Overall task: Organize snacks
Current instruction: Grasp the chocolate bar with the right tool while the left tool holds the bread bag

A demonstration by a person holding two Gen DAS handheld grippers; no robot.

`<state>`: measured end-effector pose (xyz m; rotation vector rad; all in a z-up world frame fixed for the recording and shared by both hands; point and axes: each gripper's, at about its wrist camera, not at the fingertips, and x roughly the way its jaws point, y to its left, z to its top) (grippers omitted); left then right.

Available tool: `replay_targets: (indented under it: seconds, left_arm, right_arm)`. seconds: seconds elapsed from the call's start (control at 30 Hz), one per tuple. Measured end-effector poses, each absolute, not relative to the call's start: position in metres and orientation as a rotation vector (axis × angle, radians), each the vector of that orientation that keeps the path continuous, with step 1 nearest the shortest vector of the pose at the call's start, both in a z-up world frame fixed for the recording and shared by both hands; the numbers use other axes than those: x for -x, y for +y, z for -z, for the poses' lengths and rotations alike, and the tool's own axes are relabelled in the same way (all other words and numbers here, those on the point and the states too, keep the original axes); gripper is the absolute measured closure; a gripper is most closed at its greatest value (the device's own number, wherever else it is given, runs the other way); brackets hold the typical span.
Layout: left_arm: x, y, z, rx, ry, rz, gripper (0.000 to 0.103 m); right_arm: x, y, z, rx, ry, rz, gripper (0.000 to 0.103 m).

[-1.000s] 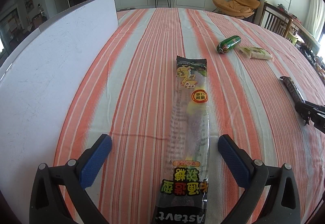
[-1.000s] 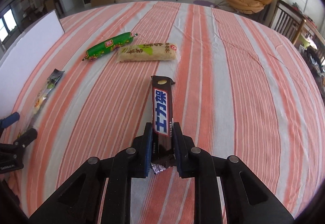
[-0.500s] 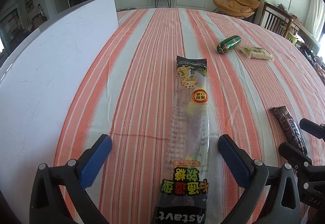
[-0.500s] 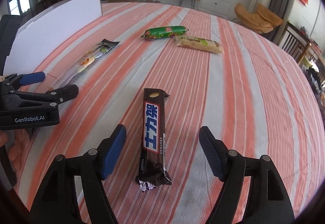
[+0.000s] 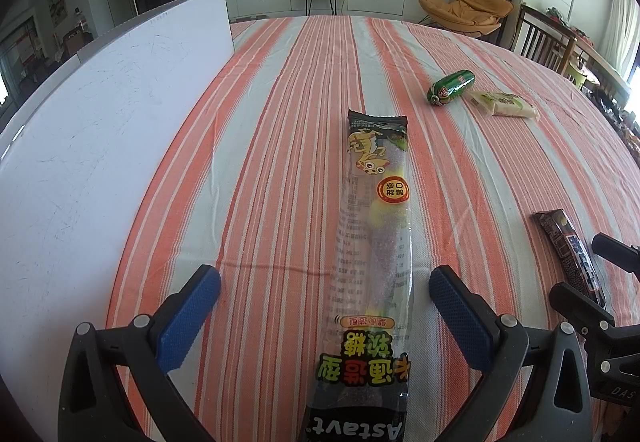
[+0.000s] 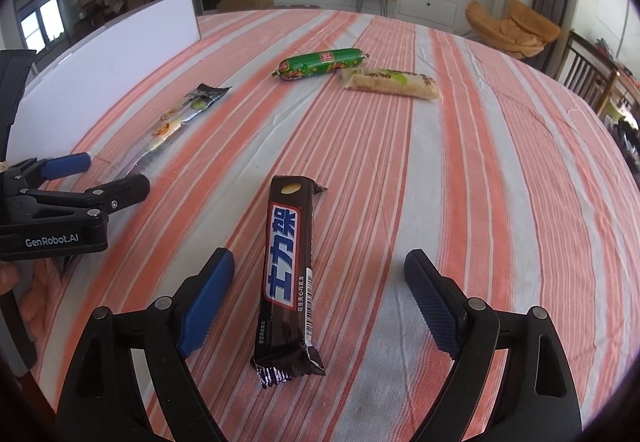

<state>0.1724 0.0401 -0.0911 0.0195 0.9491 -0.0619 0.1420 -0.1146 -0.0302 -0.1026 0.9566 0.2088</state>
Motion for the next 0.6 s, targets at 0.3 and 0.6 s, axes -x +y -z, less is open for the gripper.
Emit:
replay_targets:
  seconds: [0.3, 0.6]
  left_arm:
    - [-0.1725, 0.0399, 0.0909, -0.019, 0.949, 0.062, 0.000]
    - [-0.1724, 0.0402, 0.0907, -0.019, 0.949, 0.062, 0.000]
  right_arm:
    - [-0.1421, -0.1144, 0.0304, 0.103, 0.957, -0.208, 0.013]
    - [-0.1422, -0.1144, 0.0305, 0.102, 0.957, -0.208, 0.013]
